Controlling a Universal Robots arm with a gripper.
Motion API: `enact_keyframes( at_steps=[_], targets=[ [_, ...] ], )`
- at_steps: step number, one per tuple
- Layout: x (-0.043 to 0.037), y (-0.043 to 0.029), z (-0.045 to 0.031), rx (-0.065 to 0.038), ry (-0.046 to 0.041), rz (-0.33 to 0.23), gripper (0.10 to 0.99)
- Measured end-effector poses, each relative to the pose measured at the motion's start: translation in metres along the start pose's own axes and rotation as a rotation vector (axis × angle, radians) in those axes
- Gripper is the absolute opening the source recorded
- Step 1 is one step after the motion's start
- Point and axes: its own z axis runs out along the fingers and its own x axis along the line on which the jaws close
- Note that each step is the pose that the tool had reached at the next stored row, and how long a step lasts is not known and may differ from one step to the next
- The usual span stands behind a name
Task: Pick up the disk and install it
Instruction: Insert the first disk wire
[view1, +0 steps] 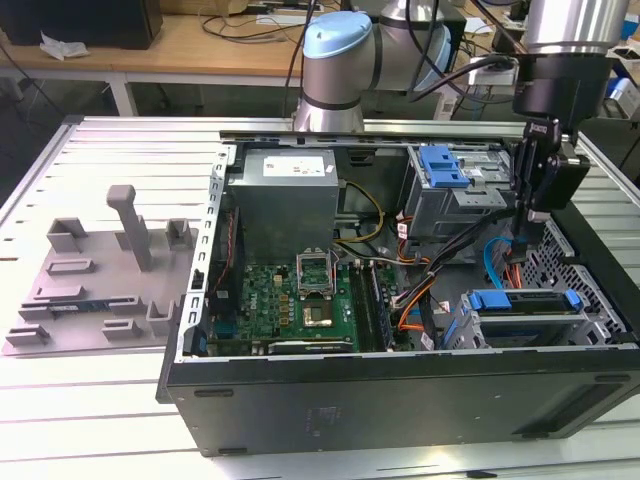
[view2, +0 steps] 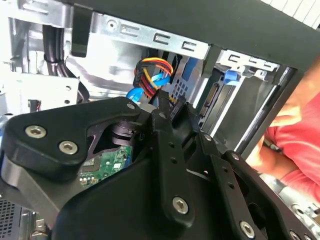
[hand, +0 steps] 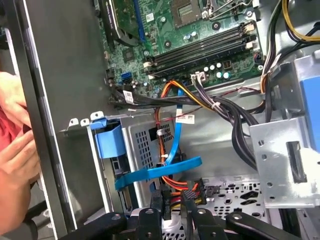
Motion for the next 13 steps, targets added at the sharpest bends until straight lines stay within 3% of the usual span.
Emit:
enact_keyframes(
  at_steps=[7,13],
  targets=[
    [-0.0004,-0.0007,0.0000,0.002,0.0021,-0.003,0.294],
    [-0.0008,-0.0020,0.0002,0.005,0.0033,-0.040,0.294]
  ],
)
